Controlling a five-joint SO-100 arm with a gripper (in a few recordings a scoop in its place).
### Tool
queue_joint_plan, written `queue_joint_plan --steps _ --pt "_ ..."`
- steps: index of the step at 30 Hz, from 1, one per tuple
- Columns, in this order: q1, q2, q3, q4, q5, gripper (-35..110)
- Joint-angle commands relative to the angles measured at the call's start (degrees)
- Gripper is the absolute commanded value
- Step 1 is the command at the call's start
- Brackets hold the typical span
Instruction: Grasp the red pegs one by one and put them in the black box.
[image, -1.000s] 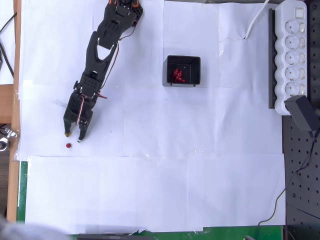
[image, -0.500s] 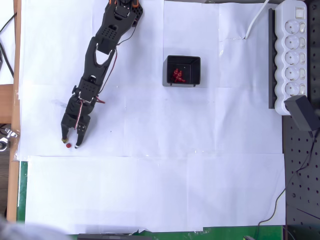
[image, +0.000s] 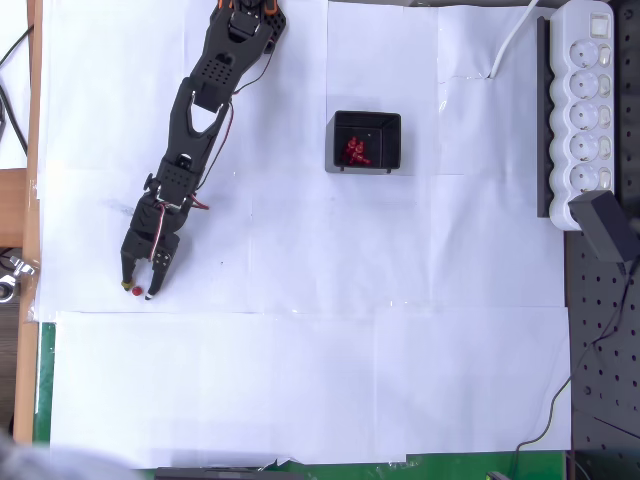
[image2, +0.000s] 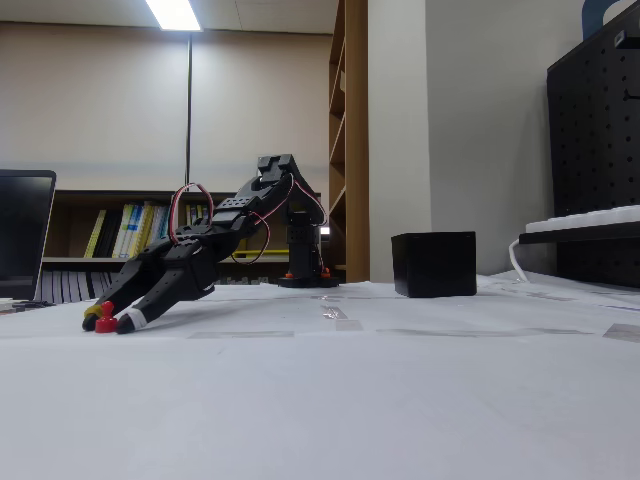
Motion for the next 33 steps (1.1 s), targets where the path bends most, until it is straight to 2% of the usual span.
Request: queue_joint_plan --steps 1,5,9,11,14,19,20,24,30,33 --pt "-0.4 0.6 0.4 -0.6 -1.2 3" --pt "-0.6 -2.3 -0.7 3.3 -2.8 0" --pt "-2.4 -12.7 -4.0 17.8 -8.2 0" --pt "-4.5 -19.9 -3.2 31.3 -13.5 0" --pt "-9.4 -30.7 3.5 57.9 -20.1 0" --pt "-22.1 -37.7 29.4 101.7 -27.4 0" --pt "-24.9 -39.3 33.5 106.3 -30.4 0" --pt "-34.2 -52.7 27.2 106.3 -36.5 0" --pt "-49.0 -66.0 6.8 105.7 -38.8 0" --pt "-54.5 -71.2 -8.3 98.6 -39.9 0"
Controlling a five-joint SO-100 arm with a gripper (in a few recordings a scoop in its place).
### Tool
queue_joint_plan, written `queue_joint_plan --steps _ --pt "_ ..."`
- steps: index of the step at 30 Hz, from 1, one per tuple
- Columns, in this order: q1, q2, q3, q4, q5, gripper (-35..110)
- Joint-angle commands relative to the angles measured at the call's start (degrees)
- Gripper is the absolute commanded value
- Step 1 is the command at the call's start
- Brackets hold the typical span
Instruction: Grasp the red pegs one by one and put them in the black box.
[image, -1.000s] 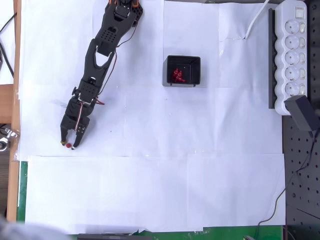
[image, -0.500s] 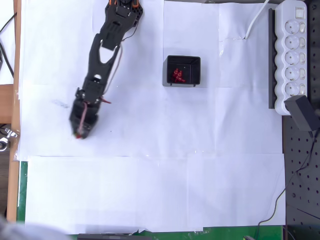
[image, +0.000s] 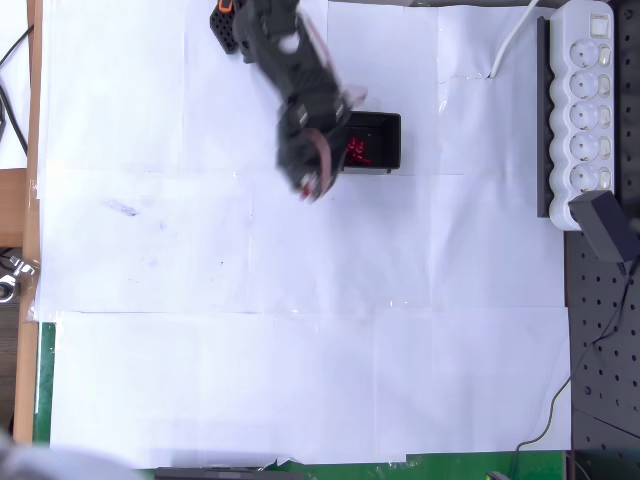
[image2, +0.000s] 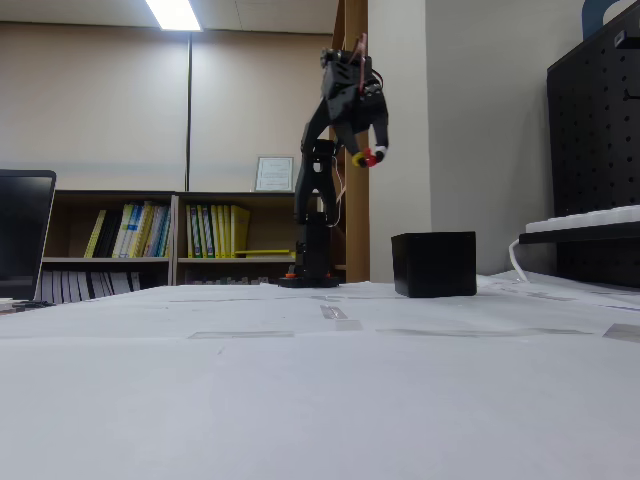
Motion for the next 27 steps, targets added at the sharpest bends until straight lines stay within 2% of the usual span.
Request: queue_joint_plan --steps 1,5,14,20,27 --pt "-7.6 -10.1 -14.6 -8.3 -1.8 0" --pt "-13.9 -10.0 -28.0 -17.3 -2.5 0" --pt "-22.9 -4.4 -30.3 -24.3 -6.9 0" --pt "-22.5 -2.1 -35.6 -29.7 -6.8 1" --pt "-20.1 -3.3 -37.8 -32.5 -6.8 14"
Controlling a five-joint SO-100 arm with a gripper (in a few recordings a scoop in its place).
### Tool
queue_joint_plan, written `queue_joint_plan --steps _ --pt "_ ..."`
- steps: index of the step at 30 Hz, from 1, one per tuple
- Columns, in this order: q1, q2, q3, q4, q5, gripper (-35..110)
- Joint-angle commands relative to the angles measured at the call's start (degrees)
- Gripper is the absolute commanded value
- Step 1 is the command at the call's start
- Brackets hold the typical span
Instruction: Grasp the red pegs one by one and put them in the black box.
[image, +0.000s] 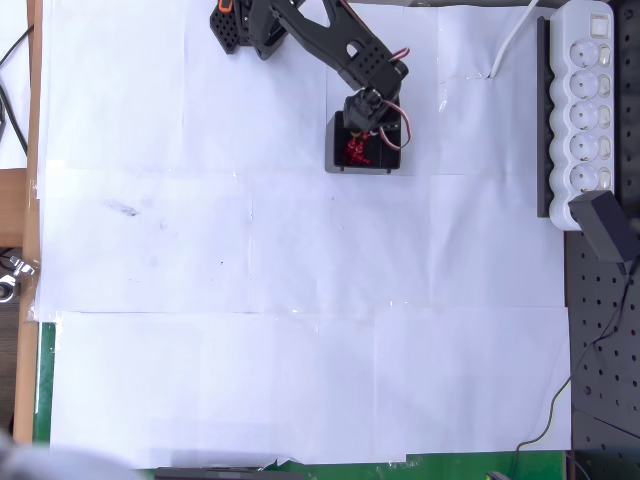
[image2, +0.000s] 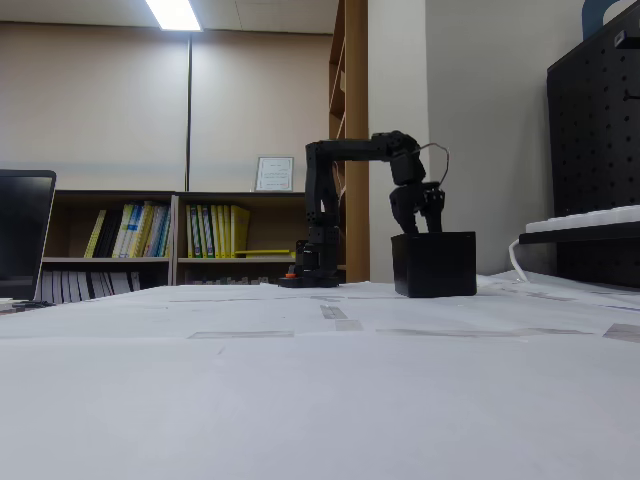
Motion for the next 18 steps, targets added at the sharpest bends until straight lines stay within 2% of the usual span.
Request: queue_joint_plan --steps 1,3,7,12,15,18 --pt "0.1 -3.3 1.8 0.5 -0.8 17" --pt "0.1 -6.4 3.3 2.5 -0.8 21" --pt "1.4 -12.9 11.3 9.6 -1.7 21" --pt "9.6 -21.2 25.4 18.6 1.1 21" --pt "19.3 -26.0 23.4 17.5 6.1 21" --pt "29.4 -33.9 6.6 7.6 12.7 21"
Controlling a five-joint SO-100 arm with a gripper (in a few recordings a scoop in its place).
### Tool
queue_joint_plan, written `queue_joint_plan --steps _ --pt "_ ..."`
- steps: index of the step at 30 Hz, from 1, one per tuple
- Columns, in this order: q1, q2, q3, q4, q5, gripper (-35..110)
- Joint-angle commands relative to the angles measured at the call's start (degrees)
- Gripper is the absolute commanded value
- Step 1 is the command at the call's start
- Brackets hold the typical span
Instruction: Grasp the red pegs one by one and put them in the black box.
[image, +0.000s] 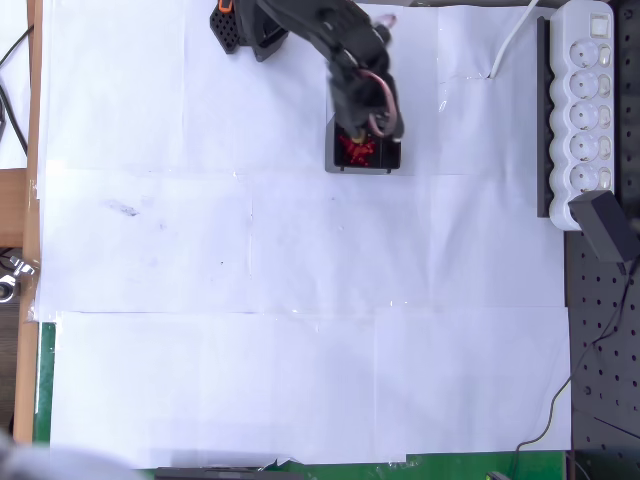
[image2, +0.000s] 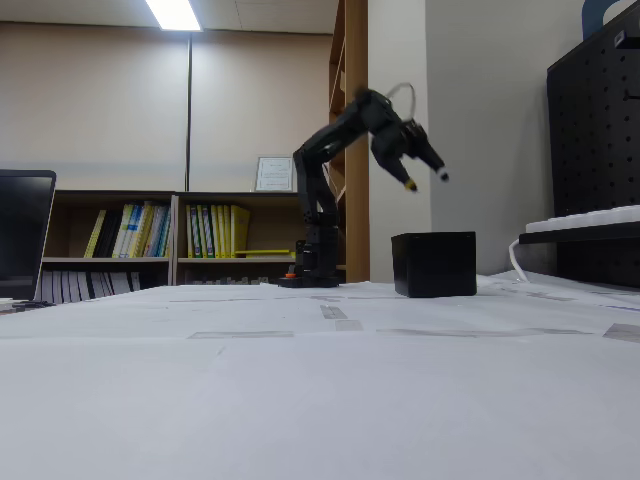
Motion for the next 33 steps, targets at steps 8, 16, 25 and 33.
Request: queue_joint_plan --steps 8,16,25,33 --pt "21.0 -36.3 -55.2 -26.3 16.2 0" --pt "22.4 -56.3 -82.8 -23.5 20.1 0" --pt "23.6 -63.1 -92.4 -21.1 22.6 0" --pt "23.6 -67.3 -92.4 -10.7 23.6 0"
